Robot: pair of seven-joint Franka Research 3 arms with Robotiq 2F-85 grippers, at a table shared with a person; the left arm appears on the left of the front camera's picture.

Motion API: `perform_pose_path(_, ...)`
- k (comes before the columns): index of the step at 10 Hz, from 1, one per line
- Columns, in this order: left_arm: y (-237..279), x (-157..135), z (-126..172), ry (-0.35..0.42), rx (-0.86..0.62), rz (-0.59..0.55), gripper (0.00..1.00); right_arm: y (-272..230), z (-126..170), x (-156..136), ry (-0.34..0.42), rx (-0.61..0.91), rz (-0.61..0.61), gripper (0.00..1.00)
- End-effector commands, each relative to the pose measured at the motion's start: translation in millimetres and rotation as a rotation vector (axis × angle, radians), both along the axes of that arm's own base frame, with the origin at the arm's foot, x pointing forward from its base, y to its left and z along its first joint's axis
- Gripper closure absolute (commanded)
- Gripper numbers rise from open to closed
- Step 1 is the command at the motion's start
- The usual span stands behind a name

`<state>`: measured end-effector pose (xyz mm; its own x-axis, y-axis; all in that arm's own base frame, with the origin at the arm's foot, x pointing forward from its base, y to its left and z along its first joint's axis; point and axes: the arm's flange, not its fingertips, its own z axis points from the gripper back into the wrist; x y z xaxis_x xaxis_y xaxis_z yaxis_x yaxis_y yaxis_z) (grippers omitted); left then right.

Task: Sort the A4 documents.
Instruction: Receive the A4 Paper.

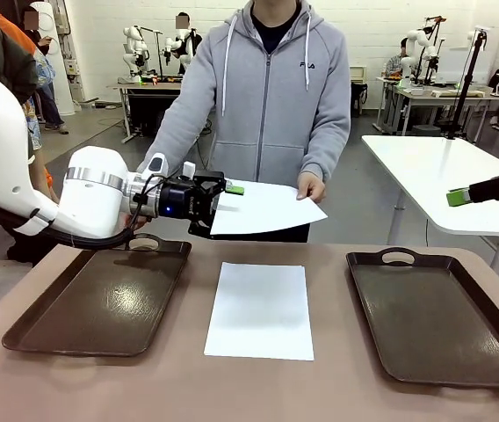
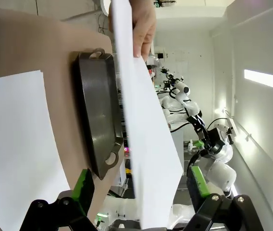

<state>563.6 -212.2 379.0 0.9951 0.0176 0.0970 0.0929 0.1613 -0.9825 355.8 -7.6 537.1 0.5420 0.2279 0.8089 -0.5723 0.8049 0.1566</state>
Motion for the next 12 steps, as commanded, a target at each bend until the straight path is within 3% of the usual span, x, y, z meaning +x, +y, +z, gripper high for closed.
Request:
perform_pose_path(1,-5.2,5.7,-3.1,0.02,-0.053,0.004,0.0,-0.8,-1.4,0.3,-0.003,0.002,0.012,0.0)
perform_pose_path(2,-3.9,4.2,-2.7,-0.009,-0.047,0.024,0.0,-0.8,-1.4,0.3,-0.003,0.002,0.012,0.0)
perform_pose_path(3,-1.3,2.7,1.2,-0.032,-0.03,0.033,0.2,-0.8,-1.4,0.3,-0.003,0.002,0.012,0.0)
perform_pose_path(4,0.0,2.3,3.7,-0.035,-0.024,0.035,0.2,-0.8,-1.4,0.3,-0.003,0.002,0.012,0.0)
perform_pose_path(5,0.6,1.8,4.4,-0.039,-0.017,0.033,0.4,-0.8,-1.4,0.3,-0.003,0.002,0.012,0.0)
perform_pose_path(6,2.6,2.6,5.5,-0.04,-0.014,0.034,0.25,-0.8,-1.4,0.3,-0.003,0.002,0.012,0.0)
perform_pose_path(7,4.3,2.0,7.0,-0.041,-0.014,0.039,0.6,-0.8,-1.4,0.3,-0.003,0.002,0.012,0.0)
perform_pose_path(8,7.3,1.8,8.2,-0.044,-0.016,0.044,0.45,-0.8,-1.4,0.3,-0.003,0.002,0.012,0.0)
perform_pose_path(9,10.3,1.9,7.4,-0.039,-0.015,0.058,0.8,-0.8,-1.4,0.3,-0.003,0.002,0.012,0.0)
perform_pose_path(10,12.6,1.4,5.7,-0.029,-0.015,0.07,0.65,-0.8,-1.4,0.3,-0.003,0.002,0.012,0.0)
perform_pose_path(11,14.3,1.1,4.5,-0.026,-0.016,0.076,1.0,-0.8,-1.4,0.3,-0.003,0.002,0.012,0.0)
perform_pose_path(12,13.7,0.2,4.4,-0.026,-0.018,0.077,0.85,-0.8,-1.4,0.3,-0.003,0.002,0.012,0.0)
